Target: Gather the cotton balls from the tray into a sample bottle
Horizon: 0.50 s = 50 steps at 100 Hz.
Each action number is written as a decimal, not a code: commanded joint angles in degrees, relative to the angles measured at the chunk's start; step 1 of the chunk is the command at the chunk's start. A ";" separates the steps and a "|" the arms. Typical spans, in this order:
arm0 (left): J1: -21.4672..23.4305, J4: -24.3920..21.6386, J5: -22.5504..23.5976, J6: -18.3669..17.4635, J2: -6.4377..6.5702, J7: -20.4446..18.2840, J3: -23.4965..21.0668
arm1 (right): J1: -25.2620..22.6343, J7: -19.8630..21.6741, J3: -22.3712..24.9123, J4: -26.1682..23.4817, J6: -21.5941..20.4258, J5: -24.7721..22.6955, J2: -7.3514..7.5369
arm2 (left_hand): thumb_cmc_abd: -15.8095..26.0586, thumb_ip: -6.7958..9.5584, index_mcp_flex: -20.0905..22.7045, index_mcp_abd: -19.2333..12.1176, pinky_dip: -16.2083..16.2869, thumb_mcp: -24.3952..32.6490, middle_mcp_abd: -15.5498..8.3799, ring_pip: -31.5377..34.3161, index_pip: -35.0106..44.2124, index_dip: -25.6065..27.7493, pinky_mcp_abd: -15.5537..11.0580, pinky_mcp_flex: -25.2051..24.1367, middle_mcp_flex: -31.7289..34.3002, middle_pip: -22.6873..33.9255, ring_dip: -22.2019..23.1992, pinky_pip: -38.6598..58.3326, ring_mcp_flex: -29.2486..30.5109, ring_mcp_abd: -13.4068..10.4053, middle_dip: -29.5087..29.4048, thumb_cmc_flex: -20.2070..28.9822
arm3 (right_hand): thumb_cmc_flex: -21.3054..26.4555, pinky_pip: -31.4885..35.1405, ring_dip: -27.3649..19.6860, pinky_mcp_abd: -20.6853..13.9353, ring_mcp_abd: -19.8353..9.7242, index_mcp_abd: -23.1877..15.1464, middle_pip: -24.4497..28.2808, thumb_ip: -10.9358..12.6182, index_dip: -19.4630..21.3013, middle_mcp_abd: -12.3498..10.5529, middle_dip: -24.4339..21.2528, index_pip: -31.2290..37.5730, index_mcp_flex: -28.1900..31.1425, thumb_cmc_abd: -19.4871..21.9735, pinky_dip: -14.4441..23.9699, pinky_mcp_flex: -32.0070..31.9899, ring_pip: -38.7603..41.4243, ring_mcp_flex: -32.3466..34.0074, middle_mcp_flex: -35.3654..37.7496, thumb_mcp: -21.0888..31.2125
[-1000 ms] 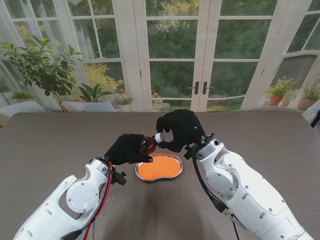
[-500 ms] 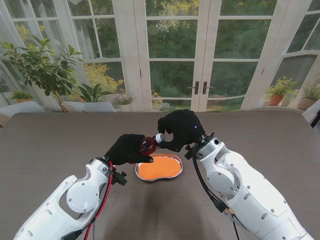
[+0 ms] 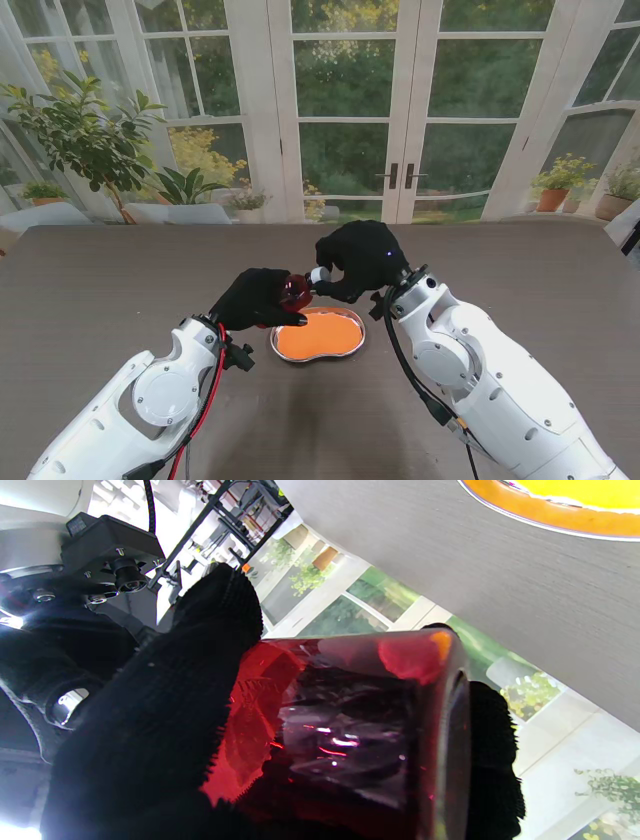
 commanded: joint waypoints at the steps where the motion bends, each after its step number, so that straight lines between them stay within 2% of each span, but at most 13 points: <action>1: 0.04 -0.57 -0.09 0.05 -0.21 -1.07 -0.12 | -0.44 1.43 -0.18 -0.63 0.28 0.07 0.00 | 14.96 -0.21 8.62 -11.08 1.44 18.51 -2.70 1.22 6.14 0.28 -1.33 -1.77 2.30 0.93 0.09 1.13 0.24 1.54 0.65 10.75 | 0.25 5.08 1.22 2.29 -2.42 0.08 3.24 2.95 2.66 0.16 -0.26 3.76 6.17 3.36 -0.16 1.55 4.51 -0.03 5.69 -0.01; 20: 0.07 -0.61 -0.11 0.05 -0.19 -1.14 -0.18 | -0.52 2.46 -0.08 -0.88 0.87 0.23 0.13 | 14.95 -0.20 8.61 -11.11 1.45 18.53 -2.70 1.24 6.16 0.31 -1.19 -1.72 2.31 0.94 0.11 1.15 0.25 1.51 0.66 10.76 | -0.74 5.48 1.56 2.36 -2.06 -0.04 5.35 3.34 3.48 0.26 -0.01 5.82 6.52 7.36 -0.20 2.11 5.39 -0.06 5.79 -2.25; 28: 0.10 -0.65 -0.13 0.08 -0.19 -1.17 -0.20 | -0.61 2.84 -0.03 -1.00 1.11 0.37 0.16 | 14.98 -0.21 8.62 -11.22 1.45 18.53 -2.76 1.23 6.15 0.32 -1.30 -1.67 2.30 0.94 0.10 1.18 0.22 1.41 0.67 10.72 | -1.03 5.72 1.66 2.54 -1.51 -0.08 6.60 3.77 3.54 0.48 -0.22 7.10 6.65 11.20 -0.25 2.38 5.69 -0.09 5.80 -4.05; 50: 0.23 -0.83 -0.19 0.19 -0.19 -1.19 -0.24 | -0.64 3.51 -0.10 -1.07 1.23 0.63 0.22 | 14.96 -0.22 8.64 -11.19 1.45 18.58 -2.71 1.22 6.15 0.28 -1.25 -1.69 2.29 0.93 0.10 1.17 0.23 1.47 0.67 10.70 | -1.38 5.99 1.83 2.60 -1.02 -0.25 8.59 4.18 3.66 0.73 -0.36 9.48 6.89 15.04 -0.31 2.71 6.19 -0.12 5.85 -5.83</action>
